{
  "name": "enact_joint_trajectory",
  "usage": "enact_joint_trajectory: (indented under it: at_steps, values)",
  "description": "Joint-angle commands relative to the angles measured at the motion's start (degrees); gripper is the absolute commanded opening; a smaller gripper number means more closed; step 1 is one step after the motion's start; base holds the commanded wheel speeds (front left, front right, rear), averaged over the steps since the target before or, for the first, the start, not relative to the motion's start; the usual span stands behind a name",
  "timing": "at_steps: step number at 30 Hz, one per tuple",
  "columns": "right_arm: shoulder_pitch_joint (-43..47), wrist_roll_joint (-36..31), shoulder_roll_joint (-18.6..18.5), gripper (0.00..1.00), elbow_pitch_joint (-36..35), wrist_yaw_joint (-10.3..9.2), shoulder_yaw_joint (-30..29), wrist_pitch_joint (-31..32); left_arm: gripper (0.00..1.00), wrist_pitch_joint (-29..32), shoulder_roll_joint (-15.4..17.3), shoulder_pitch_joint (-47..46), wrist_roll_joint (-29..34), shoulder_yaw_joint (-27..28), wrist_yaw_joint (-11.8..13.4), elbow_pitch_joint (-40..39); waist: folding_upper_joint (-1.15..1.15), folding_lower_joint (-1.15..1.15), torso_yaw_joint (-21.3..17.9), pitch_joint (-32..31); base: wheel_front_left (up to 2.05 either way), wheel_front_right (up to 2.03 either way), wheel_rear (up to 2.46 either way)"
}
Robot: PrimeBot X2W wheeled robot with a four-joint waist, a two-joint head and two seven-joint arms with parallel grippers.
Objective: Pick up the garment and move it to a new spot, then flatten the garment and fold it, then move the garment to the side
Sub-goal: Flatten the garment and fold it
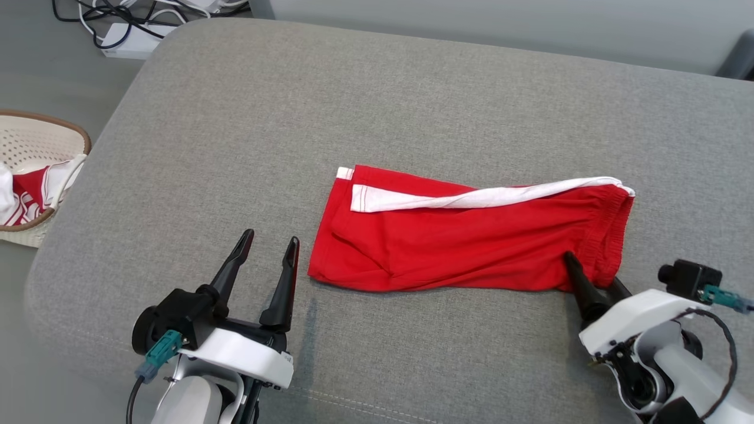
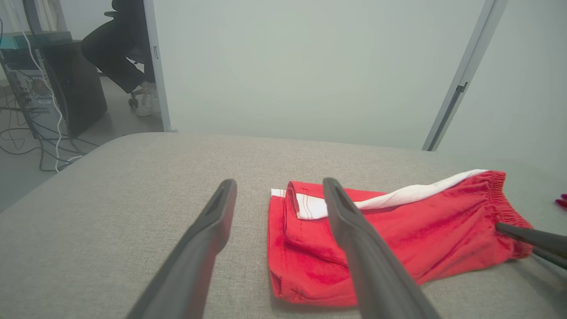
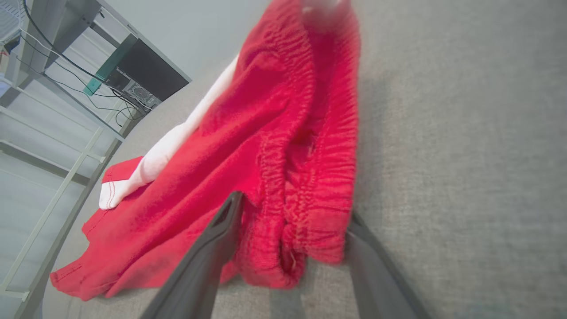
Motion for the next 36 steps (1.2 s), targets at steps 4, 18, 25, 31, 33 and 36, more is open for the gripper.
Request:
enact_joint_trajectory:
  at_steps: [4,18,25,31,33,36]
  values:
    - [-0.4,1.4,2.5,0.00,0.2,0.46,3.7,0.7,1.00,-0.6,0.7,-0.3,0.7,2.3,-0.2,-1.6,0.00,0.00,0.5,0.1,0.00,0.00,0.00]
    - [-0.1,2.4,-4.0,0.00,-1.7,0.46,2.1,-0.3,1.00,-0.6,-0.2,0.5,0.1,2.0,-1.7,-1.3,0.00,0.00,-3.2,-0.8,0.00,0.00,0.00]
    - [0.3,-0.1,-9.5,0.00,-5.1,0.46,-0.5,-0.3,1.00,-0.6,-0.6,0.2,-0.3,1.5,-2.1,-0.8,0.00,0.00,-5.9,-0.3,0.00,0.00,0.00]
    - [-1.7,-5.3,-11.5,0.00,-15.0,0.46,2.6,0.2,1.00,-0.6,-1.0,-0.2,-0.8,0.7,-2.5,0.4,0.00,0.00,-6.5,-0.2,0.00,0.00,0.00]
    - [-2.3,-6.1,-11.4,0.00,-16.2,0.46,3.4,0.8,1.00,-0.6,-1.1,-0.3,-1.0,0.6,-2.6,0.6,0.00,0.00,-6.3,-0.2,0.00,0.00,0.00]
    - [-4.4,-8.5,-10.5,0.00,-19.3,0.46,6.3,3.4,1.00,-0.6,-1.3,-0.5,-1.3,0.1,-2.7,1.1,0.00,0.00,-5.5,-0.1,0.00,0.00,0.00]
